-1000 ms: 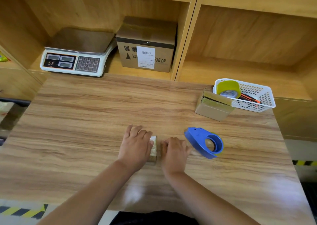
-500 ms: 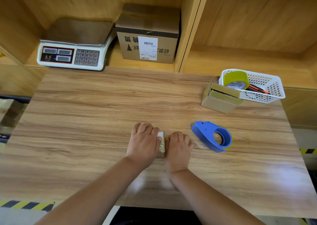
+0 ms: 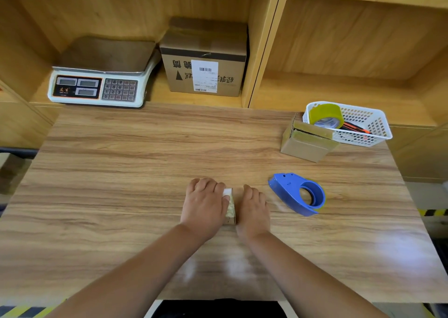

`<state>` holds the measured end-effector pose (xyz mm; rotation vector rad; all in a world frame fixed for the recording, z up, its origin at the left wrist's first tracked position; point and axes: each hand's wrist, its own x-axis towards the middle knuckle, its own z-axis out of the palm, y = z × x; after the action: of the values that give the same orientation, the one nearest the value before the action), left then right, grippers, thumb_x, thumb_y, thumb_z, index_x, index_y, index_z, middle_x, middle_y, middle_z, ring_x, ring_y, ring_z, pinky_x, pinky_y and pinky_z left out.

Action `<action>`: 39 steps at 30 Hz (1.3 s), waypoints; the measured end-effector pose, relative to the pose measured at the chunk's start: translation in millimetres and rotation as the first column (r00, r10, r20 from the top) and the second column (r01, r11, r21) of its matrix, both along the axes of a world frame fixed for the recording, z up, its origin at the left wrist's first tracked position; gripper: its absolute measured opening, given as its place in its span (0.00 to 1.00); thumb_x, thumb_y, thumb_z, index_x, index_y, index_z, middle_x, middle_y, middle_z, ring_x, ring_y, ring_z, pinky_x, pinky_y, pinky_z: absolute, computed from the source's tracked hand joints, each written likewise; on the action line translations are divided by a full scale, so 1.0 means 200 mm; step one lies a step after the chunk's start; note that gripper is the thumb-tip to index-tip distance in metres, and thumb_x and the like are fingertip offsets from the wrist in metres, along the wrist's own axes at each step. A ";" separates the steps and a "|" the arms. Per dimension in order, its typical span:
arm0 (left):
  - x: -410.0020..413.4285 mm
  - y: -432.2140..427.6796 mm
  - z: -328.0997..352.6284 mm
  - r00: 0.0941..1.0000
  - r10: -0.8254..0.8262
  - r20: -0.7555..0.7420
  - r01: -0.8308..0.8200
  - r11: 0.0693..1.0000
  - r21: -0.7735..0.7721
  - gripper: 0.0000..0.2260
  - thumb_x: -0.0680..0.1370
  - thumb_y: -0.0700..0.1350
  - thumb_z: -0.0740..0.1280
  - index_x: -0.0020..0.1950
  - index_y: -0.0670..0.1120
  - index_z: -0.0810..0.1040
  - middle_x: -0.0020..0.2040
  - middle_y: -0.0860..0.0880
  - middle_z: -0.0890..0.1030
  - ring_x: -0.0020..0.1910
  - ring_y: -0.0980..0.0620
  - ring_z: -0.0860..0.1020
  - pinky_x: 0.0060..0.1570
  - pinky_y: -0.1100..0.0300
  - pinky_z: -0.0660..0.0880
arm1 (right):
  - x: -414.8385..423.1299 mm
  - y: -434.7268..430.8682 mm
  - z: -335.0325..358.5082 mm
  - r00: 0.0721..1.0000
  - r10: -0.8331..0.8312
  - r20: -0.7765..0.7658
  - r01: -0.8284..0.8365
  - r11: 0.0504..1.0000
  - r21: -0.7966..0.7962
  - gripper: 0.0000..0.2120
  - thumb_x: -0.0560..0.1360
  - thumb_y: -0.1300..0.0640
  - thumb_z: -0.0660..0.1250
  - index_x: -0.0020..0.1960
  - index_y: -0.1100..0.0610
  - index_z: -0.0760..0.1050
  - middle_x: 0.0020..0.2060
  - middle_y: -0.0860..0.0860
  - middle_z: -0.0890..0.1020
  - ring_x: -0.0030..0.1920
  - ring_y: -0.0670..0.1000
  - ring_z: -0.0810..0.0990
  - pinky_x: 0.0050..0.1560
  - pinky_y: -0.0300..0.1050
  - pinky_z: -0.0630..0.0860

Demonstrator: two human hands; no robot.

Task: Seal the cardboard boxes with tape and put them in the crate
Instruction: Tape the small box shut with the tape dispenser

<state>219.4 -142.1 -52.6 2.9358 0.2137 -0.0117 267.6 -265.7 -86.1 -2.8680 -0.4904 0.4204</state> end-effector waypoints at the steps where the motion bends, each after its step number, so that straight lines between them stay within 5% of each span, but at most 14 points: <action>1: 0.00 0.00 0.00 0.999 -0.005 -0.032 0.005 1.000 0.009 0.25 0.79 0.54 0.44 0.61 0.47 0.76 0.56 0.50 0.79 0.63 0.49 0.71 0.66 0.52 0.61 | 0.02 -0.02 0.01 0.999 -0.014 -0.042 0.017 0.997 0.076 0.31 0.74 0.60 0.64 0.73 0.58 0.56 0.66 0.53 0.66 0.65 0.55 0.64 0.65 0.45 0.63; 5: 0.00 0.04 -0.03 0.998 0.057 0.016 -0.055 0.993 -0.102 0.21 0.81 0.54 0.52 0.70 0.47 0.68 0.66 0.48 0.73 0.72 0.50 0.59 0.70 0.53 0.48 | 0.09 -0.10 0.08 0.994 -0.044 -0.097 0.088 0.853 0.514 0.16 0.80 0.60 0.58 0.66 0.58 0.71 0.60 0.53 0.76 0.62 0.54 0.71 0.62 0.40 0.65; 7: -0.02 0.09 -0.03 0.991 0.125 0.047 -0.116 0.978 -0.172 0.21 0.80 0.55 0.55 0.70 0.47 0.69 0.67 0.50 0.74 0.72 0.51 0.58 0.70 0.54 0.47 | 0.09 -0.11 0.10 0.997 0.036 -0.062 0.008 0.805 0.594 0.15 0.80 0.56 0.60 0.66 0.57 0.72 0.57 0.49 0.76 0.60 0.53 0.72 0.61 0.40 0.66; 11: -0.08 0.19 -0.05 0.992 0.126 0.012 -0.119 0.958 -0.259 0.28 0.76 0.64 0.59 0.70 0.50 0.67 0.68 0.54 0.71 0.72 0.54 0.56 0.68 0.59 0.45 | 0.09 -0.11 0.13 0.955 0.284 -0.082 -0.193 0.810 0.554 0.38 0.70 0.34 0.65 0.74 0.50 0.61 0.61 0.40 0.67 0.63 0.44 0.64 0.62 0.33 0.59; 13: -0.10 0.21 -0.05 0.997 0.076 0.006 -0.071 0.952 -0.297 0.33 0.72 0.68 0.62 0.71 0.50 0.66 0.69 0.54 0.70 0.73 0.54 0.56 0.68 0.59 0.45 | 0.12 -0.10 0.14 0.921 0.370 -0.124 -0.261 0.821 0.508 0.44 0.65 0.31 0.67 0.75 0.45 0.57 0.63 0.38 0.64 0.63 0.41 0.60 0.64 0.32 0.56; 18: -0.09 0.20 -0.06 1.000 0.003 -0.019 -0.008 0.958 -0.286 0.39 0.67 0.71 0.64 0.72 0.51 0.64 0.71 0.52 0.67 0.72 0.57 0.53 0.69 0.59 0.44 | 0.16 -0.09 0.11 0.922 0.347 -0.175 -0.218 0.835 0.506 0.33 0.66 0.42 0.75 0.68 0.43 0.68 0.60 0.43 0.73 0.62 0.41 0.62 0.68 0.43 0.61; 23: -0.07 0.22 -0.09 0.999 -0.014 -0.043 -0.001 0.944 -0.330 0.38 0.68 0.70 0.65 0.71 0.51 0.66 0.71 0.50 0.66 0.73 0.55 0.53 0.69 0.60 0.44 | 0.16 -0.04 0.13 0.929 0.267 -0.254 -0.067 0.800 0.596 0.21 0.62 0.40 0.73 0.53 0.38 0.73 0.50 0.40 0.72 0.57 0.34 0.63 0.56 0.23 0.59; 29: -0.07 0.23 -0.11 1.000 -0.006 -0.023 -0.003 0.924 -0.382 0.37 0.67 0.70 0.67 0.70 0.51 0.67 0.71 0.50 0.66 0.73 0.55 0.53 0.68 0.60 0.46 | 0.13 0.02 0.13 0.927 0.143 -0.348 0.124 0.757 0.642 0.12 0.71 0.56 0.73 0.44 0.40 0.75 0.46 0.44 0.71 0.56 0.48 0.70 0.53 0.29 0.63; 34: -0.07 0.23 -0.12 1.000 0.013 -0.016 -0.018 0.903 -0.429 0.36 0.67 0.67 0.69 0.70 0.52 0.67 0.69 0.52 0.66 0.72 0.56 0.53 0.68 0.61 0.47 | 0.13 0.04 0.12 0.948 0.098 -0.303 0.128 0.754 0.644 0.08 0.72 0.56 0.72 0.41 0.43 0.76 0.39 0.43 0.73 0.55 0.49 0.70 0.60 0.45 0.67; 37: -0.08 0.23 -0.12 0.999 0.032 0.007 -0.025 0.894 -0.447 0.35 0.67 0.66 0.70 0.69 0.51 0.68 0.69 0.52 0.66 0.71 0.56 0.54 0.65 0.64 0.47 | 0.14 0.04 0.12 0.961 0.141 -0.238 0.030 0.802 0.596 0.05 0.71 0.51 0.72 0.45 0.46 0.77 0.40 0.42 0.73 0.54 0.49 0.69 0.61 0.47 0.66; 39: -0.08 0.23 -0.13 0.999 0.041 0.024 -0.025 0.889 -0.458 0.34 0.67 0.66 0.70 0.68 0.51 0.69 0.68 0.52 0.67 0.70 0.56 0.54 0.65 0.65 0.47 | 0.15 0.03 0.13 0.949 0.268 -0.167 -0.150 0.848 0.508 0.17 0.67 0.41 0.71 0.51 0.48 0.77 0.44 0.39 0.74 0.53 0.45 0.66 0.58 0.43 0.64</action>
<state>202.6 -95.1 -77.9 2.4572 0.2206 -0.0070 297.2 -260.1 -60.9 -2.2482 -0.7496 0.5654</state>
